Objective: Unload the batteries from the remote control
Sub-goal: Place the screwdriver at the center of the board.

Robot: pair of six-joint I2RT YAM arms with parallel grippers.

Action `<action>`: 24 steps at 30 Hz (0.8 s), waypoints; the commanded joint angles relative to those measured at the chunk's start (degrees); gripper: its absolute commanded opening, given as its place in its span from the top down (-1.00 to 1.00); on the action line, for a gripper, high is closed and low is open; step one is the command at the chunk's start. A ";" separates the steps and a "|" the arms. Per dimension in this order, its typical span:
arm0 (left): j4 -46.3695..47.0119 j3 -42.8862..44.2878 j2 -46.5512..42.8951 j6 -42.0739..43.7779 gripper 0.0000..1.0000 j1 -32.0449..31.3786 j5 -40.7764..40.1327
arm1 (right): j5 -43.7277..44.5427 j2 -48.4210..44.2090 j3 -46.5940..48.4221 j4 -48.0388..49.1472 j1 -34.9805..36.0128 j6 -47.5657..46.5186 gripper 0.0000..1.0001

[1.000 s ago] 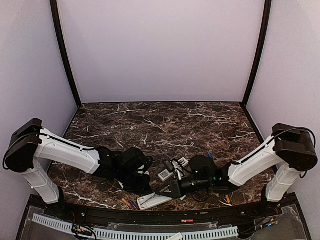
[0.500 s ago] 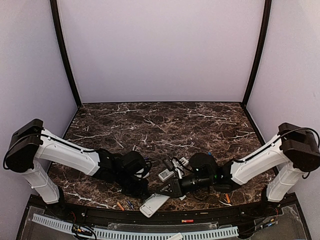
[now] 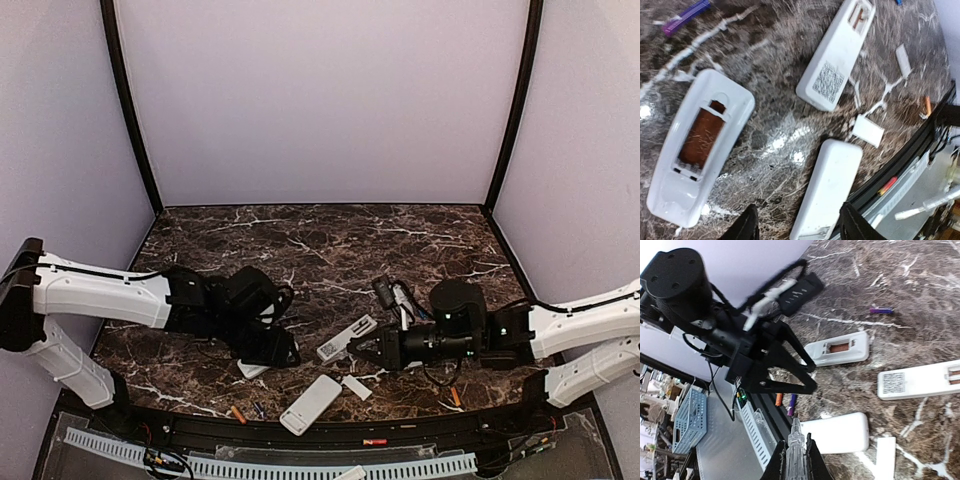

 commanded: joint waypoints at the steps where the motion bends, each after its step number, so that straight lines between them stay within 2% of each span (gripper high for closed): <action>1: -7.60 3.37 -6.11 5.44 -0.17 5.20 -2.59 | 8.26 -4.88 0.67 -16.41 -4.51 -1.51 1.00; 4: -12.03 6.14 -9.28 10.44 -0.40 9.85 -2.54 | 8.86 -6.76 2.22 -23.28 -8.95 -2.63 1.00; 7: -15.51 8.42 -11.90 16.37 -0.63 17.60 -1.47 | 6.91 -6.77 2.68 -27.68 -14.87 -3.05 1.00; 11: -18.98 11.24 -15.43 22.67 -0.73 30.18 2.93 | -0.31 -4.29 2.16 -27.26 -20.87 -4.38 1.00; 14: -19.44 11.46 -18.01 25.48 -0.75 40.25 4.81 | -3.11 -2.43 2.67 -25.38 -22.09 -4.72 1.00; 16: -19.30 11.20 -19.41 26.78 -0.75 44.60 3.85 | -4.81 -1.14 3.07 -24.21 -22.61 -4.51 1.00; 18: -18.62 10.23 -21.11 27.76 -0.75 46.89 0.88 | -6.10 0.65 3.72 -23.81 -23.24 -4.14 1.00; 22: -16.97 7.27 -25.24 28.76 -0.76 47.48 -7.57 | -7.26 3.98 4.88 -24.34 -24.10 -3.37 1.00; 24: -15.84 5.24 -27.24 28.77 -0.77 47.49 -9.94 | -7.87 5.34 5.18 -24.50 -24.84 -2.89 0.90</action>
